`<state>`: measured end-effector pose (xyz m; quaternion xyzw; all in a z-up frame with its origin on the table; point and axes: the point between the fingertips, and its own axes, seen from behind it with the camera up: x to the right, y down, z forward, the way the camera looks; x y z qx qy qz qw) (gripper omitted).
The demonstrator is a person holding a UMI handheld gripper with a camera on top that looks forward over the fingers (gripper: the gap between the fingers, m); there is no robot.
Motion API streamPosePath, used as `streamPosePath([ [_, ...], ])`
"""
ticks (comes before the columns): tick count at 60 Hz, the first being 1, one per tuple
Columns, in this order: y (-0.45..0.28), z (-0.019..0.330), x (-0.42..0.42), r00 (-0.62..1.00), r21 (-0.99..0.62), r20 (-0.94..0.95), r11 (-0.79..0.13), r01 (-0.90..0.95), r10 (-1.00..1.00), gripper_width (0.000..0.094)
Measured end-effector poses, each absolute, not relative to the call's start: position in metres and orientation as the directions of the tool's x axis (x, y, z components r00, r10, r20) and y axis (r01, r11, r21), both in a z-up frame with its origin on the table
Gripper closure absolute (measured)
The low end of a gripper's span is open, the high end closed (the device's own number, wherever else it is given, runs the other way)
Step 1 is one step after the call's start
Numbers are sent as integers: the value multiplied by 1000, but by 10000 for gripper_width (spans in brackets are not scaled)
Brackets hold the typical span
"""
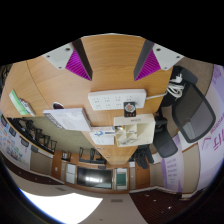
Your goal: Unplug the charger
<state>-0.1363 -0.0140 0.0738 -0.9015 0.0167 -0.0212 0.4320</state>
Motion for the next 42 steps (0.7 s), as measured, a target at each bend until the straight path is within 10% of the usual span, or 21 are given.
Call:
streamPosePath([
  [22, 155, 47, -187, 997, -854, 72, -517, 51, -20, 99],
  [33, 177, 24, -192, 999, -859, 43, -511, 33, -8, 539],
  [42, 177, 26, -192, 999, -869, 15, -495, -2, -31, 629],
])
